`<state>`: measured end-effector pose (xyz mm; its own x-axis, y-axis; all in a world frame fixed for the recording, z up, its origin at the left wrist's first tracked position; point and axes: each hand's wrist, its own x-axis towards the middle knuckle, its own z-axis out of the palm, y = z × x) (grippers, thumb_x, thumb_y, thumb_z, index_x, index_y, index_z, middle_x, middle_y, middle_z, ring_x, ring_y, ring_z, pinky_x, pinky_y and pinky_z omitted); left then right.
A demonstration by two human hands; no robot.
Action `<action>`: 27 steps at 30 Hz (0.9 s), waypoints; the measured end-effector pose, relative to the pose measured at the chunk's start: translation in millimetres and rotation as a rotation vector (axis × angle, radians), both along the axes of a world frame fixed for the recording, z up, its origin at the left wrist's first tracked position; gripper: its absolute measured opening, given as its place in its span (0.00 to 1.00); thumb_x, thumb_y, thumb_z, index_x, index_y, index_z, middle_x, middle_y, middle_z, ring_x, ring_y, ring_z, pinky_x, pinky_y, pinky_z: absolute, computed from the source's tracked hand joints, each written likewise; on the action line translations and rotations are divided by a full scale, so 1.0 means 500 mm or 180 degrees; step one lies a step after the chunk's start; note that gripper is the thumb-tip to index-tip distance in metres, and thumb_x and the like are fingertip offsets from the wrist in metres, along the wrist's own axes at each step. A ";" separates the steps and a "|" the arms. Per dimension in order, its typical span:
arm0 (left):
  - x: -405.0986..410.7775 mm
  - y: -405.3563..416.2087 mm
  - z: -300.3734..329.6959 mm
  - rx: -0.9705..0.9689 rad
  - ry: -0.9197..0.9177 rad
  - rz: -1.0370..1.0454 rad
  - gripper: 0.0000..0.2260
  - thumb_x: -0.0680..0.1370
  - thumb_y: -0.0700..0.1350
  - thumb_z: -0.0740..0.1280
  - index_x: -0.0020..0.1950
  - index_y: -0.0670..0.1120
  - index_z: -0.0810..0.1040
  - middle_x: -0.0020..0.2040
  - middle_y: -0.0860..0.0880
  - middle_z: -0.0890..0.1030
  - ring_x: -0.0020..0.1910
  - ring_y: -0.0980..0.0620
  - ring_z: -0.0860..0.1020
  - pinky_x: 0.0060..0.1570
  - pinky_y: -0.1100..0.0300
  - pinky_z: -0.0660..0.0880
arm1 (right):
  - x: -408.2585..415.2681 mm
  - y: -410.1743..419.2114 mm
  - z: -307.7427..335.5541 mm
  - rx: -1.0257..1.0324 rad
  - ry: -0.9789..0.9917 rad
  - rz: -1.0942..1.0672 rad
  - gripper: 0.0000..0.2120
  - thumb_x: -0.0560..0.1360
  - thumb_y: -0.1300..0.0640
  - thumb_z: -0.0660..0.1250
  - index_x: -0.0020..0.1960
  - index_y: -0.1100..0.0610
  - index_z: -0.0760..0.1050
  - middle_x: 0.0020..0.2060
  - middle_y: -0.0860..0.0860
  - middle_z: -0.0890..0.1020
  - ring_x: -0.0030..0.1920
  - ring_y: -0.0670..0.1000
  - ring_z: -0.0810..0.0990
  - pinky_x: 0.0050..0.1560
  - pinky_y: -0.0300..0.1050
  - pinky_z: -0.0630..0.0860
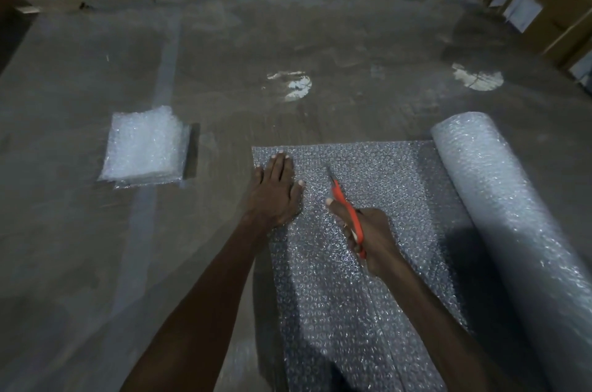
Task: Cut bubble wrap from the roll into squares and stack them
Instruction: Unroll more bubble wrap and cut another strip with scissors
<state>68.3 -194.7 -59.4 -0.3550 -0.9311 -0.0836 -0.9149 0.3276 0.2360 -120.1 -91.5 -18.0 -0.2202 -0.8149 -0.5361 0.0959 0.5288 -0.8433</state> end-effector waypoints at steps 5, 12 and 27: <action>-0.001 0.001 -0.002 -0.0009 0.0001 0.0012 0.33 0.81 0.60 0.39 0.82 0.43 0.46 0.82 0.44 0.47 0.81 0.46 0.44 0.77 0.45 0.43 | 0.000 -0.015 -0.002 -0.0026 -0.0040 -0.0009 0.24 0.69 0.47 0.80 0.44 0.68 0.80 0.25 0.52 0.77 0.20 0.47 0.70 0.24 0.39 0.66; -0.002 0.000 -0.006 -0.0113 -0.0066 0.0013 0.33 0.81 0.60 0.38 0.82 0.43 0.47 0.82 0.43 0.49 0.81 0.46 0.46 0.77 0.45 0.44 | -0.002 -0.018 -0.003 -0.0076 -0.0059 0.0008 0.28 0.70 0.49 0.80 0.50 0.75 0.78 0.26 0.54 0.76 0.20 0.47 0.69 0.21 0.38 0.66; -0.004 0.002 -0.002 -0.0094 -0.0067 0.0043 0.32 0.81 0.59 0.39 0.82 0.43 0.47 0.82 0.44 0.47 0.81 0.47 0.44 0.77 0.46 0.43 | 0.001 -0.038 0.006 -0.0074 -0.0040 0.0048 0.19 0.72 0.50 0.78 0.42 0.67 0.80 0.26 0.54 0.76 0.19 0.46 0.68 0.20 0.37 0.65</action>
<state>66.4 -193.8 -60.4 -0.3408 -0.9380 -0.0633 -0.9239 0.3218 0.2069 -119.4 -110.4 -14.9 -0.2013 -0.8304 -0.5195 0.0987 0.5105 -0.8542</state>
